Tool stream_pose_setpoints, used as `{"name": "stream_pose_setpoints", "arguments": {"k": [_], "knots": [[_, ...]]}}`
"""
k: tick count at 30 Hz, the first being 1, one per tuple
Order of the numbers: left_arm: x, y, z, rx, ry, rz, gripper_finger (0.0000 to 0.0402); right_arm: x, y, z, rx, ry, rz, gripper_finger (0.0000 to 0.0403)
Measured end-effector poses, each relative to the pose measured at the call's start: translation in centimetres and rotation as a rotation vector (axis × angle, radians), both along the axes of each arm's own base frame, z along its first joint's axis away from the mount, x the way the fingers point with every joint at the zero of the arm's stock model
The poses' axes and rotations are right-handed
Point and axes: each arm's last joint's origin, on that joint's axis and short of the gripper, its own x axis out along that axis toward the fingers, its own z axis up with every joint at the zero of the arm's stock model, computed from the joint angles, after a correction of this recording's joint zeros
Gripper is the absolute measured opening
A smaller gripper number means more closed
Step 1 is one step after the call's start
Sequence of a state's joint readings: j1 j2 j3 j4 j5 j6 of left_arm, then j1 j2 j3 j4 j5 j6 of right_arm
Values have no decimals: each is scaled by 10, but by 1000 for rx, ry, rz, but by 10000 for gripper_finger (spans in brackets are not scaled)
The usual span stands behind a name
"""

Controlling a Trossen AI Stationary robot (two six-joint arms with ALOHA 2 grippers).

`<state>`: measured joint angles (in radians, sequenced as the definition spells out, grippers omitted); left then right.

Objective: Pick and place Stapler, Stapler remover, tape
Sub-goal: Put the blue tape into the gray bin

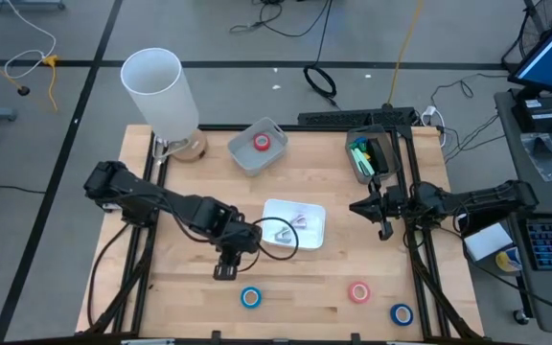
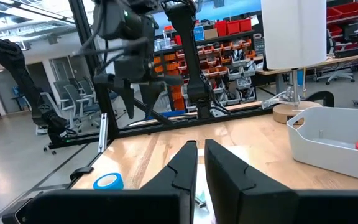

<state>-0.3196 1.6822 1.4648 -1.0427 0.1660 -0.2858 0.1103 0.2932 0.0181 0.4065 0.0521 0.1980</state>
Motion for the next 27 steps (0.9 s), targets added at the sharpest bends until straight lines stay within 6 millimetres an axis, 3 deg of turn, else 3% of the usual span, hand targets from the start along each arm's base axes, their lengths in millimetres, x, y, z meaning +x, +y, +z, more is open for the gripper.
{"name": "stream_pose_setpoints", "arguments": {"k": [11,21,27], "knots": [[-8,-2,-62,-83,21,-110,159,0,0,1,40,-3,2,23],[-14,-17,-64,-40,-33,-297,159,0,0,1,129,-8,16,22],[-8,-22,-62,-68,-101,-235,159,0,0,-1,115,14,12,23]]}}
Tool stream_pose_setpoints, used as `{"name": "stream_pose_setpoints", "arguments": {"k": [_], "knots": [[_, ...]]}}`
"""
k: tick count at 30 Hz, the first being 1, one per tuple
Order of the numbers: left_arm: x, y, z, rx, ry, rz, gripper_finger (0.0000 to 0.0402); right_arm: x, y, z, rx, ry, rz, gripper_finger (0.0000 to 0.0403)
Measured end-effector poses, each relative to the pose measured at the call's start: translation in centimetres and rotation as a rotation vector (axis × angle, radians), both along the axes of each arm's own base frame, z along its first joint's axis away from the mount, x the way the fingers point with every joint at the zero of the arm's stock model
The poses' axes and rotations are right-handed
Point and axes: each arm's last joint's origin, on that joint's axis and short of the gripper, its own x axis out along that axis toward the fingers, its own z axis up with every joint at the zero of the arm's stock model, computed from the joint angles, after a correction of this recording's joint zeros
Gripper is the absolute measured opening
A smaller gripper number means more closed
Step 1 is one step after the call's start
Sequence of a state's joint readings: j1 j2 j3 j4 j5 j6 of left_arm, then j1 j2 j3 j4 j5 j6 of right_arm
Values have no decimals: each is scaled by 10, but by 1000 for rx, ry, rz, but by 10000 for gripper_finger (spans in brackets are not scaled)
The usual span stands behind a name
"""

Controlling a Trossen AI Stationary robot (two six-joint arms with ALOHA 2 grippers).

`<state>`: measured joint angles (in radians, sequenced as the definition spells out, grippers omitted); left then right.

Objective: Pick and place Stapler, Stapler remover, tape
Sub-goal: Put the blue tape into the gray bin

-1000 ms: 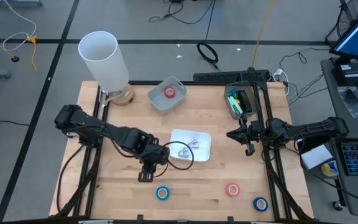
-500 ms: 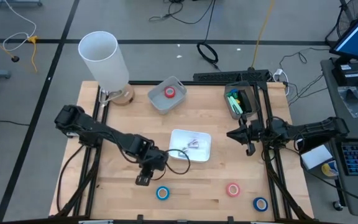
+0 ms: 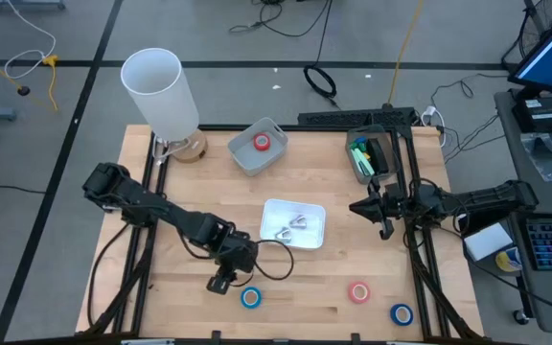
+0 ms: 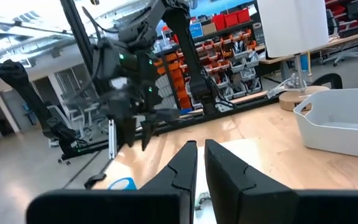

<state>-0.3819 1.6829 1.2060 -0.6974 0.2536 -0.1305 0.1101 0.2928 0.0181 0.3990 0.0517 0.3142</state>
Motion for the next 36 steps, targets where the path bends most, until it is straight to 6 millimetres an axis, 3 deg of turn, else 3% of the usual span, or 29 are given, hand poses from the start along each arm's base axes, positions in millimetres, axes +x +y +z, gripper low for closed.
{"name": "stream_pose_setpoints", "arguments": {"k": [14,25,36], "knots": [[7,-19,-3,-33,-21,406,159,0,0,-5,-78,48,-5,23],[23,-37,-63,-42,146,492,159,0,0,-5,-72,49,-5,23],[27,-43,-59,-113,139,566,159,0,0,-5,-77,49,-5,23]]}}
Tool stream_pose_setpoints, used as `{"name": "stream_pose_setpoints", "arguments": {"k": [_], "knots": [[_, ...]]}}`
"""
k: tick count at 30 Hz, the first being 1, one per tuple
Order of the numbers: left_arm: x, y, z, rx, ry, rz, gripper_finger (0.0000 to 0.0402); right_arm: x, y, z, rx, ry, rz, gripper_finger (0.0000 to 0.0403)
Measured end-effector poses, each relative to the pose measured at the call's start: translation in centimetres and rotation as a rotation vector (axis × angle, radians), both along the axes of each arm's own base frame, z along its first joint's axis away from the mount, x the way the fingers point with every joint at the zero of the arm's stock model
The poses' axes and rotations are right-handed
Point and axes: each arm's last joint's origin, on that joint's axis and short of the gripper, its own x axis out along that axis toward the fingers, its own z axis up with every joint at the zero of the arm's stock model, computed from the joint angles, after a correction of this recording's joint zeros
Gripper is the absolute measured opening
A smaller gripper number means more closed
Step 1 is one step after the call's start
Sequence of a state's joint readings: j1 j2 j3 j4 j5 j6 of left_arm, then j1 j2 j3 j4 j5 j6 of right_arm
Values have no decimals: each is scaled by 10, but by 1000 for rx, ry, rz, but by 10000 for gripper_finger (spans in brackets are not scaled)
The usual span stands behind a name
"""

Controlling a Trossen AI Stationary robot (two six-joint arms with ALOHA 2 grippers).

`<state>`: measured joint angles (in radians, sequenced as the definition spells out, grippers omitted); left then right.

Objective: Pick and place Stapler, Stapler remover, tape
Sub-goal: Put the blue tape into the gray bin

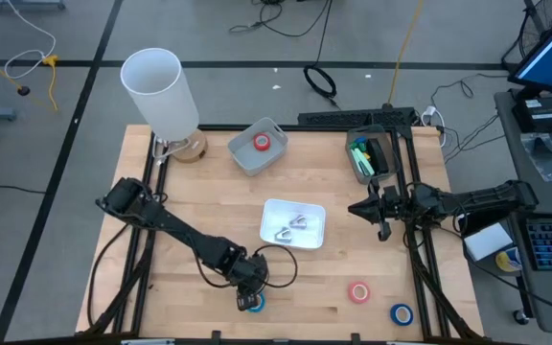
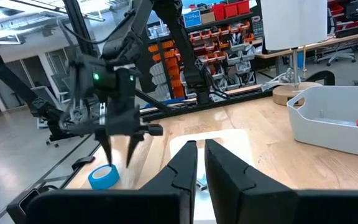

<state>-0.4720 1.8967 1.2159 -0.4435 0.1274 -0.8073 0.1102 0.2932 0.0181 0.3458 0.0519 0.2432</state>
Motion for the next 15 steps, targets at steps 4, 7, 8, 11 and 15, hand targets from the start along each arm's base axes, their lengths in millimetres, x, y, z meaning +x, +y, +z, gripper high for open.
{"name": "stream_pose_setpoints", "arguments": {"k": [4,7,8,11,15], "knots": [[3,-2,22,-8,-80,49,159,0,0,0,-2,0,0,23],[1,-7,24,6,-92,38,159,0,0,0,-8,1,-1,23],[0,-9,23,10,-88,33,159,0,0,0,-18,4,-1,23],[-2,-14,15,14,-60,22,159,0,0,-2,-29,14,-5,23],[1,-19,3,-17,-38,14,159,0,0,-4,-32,36,-4,23]]}}
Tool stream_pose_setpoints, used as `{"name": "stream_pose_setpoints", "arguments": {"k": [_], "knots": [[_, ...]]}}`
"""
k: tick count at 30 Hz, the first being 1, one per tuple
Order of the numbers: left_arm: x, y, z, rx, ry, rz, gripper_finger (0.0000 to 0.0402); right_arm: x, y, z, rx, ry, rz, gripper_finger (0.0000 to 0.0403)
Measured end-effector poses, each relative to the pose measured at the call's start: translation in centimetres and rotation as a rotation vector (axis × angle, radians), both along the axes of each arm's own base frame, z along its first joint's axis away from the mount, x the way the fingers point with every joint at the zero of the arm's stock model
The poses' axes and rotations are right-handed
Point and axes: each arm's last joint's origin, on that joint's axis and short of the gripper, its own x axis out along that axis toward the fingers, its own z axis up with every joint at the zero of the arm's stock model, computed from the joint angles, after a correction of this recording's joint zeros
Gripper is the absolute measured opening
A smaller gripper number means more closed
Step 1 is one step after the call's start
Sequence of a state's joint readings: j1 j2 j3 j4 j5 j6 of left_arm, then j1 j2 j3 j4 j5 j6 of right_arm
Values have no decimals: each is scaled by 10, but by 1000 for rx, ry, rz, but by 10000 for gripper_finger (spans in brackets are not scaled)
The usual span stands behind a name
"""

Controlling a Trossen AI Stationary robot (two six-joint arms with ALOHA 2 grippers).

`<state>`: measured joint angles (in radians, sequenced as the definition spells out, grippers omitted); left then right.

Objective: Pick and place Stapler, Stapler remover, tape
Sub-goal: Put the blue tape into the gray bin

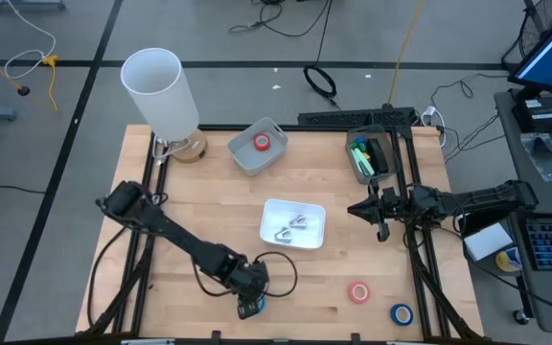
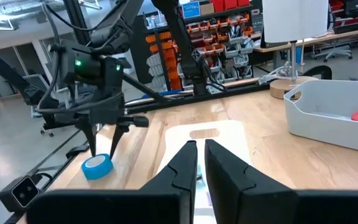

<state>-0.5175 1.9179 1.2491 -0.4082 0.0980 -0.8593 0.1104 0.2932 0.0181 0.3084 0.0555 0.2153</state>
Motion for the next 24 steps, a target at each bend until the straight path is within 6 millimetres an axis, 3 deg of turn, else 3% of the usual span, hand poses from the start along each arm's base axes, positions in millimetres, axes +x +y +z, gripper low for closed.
{"name": "stream_pose_setpoints", "arguments": {"k": [6,10,19,24], "knots": [[5,-4,-23,-15,42,-17,159,0,0,0,0,1,0,23],[5,-4,-25,-15,45,-23,150,0,0,0,0,0,-1,23],[4,0,-26,12,85,4,38,0,0,0,0,0,-1,23],[1,13,-14,-1,123,26,37,0,0,0,0,0,-1,23]]}}
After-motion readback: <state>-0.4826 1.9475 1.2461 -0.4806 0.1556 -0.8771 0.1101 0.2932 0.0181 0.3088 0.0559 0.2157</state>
